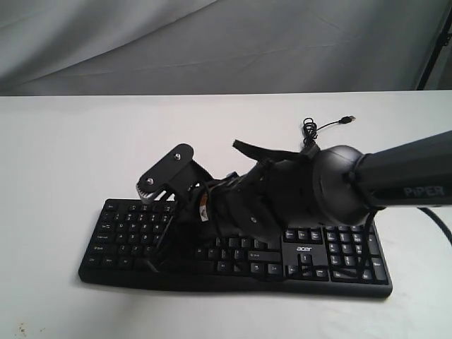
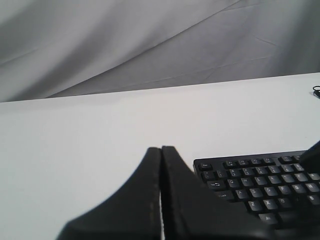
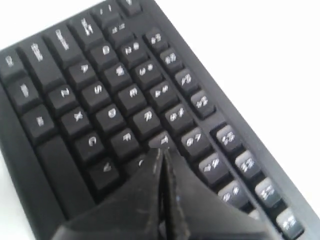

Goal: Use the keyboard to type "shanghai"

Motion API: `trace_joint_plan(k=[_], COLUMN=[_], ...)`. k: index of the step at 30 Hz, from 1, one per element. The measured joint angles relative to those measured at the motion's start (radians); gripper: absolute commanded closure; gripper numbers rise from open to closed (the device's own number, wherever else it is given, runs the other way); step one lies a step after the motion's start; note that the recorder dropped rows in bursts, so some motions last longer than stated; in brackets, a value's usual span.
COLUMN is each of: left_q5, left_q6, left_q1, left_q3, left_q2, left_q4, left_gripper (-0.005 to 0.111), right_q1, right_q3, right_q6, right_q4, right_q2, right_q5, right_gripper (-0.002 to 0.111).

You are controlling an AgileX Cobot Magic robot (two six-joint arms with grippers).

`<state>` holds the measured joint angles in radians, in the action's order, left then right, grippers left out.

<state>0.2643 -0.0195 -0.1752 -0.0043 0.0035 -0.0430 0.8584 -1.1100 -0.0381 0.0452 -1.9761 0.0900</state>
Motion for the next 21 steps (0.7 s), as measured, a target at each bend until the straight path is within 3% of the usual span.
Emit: trace_joint_plan(k=[12, 21], left_q5=[0.0, 0.0], left_q6=[0.0, 0.0], left_q1=[0.0, 0.0], left_q3=[0.0, 0.0], left_q2=[0.0, 0.0], left_q4=[0.0, 0.0], left_gripper=[0.107, 0.107], right_q1=[0.089, 0.108], right_q3=[-0.333, -0.396], right_q6=[-0.032, -0.034], right_q4=[0.0, 0.0], right_q2=[-0.169, -0.247], right_q5=[0.147, 0.164], right_gripper=[0.108, 0.108])
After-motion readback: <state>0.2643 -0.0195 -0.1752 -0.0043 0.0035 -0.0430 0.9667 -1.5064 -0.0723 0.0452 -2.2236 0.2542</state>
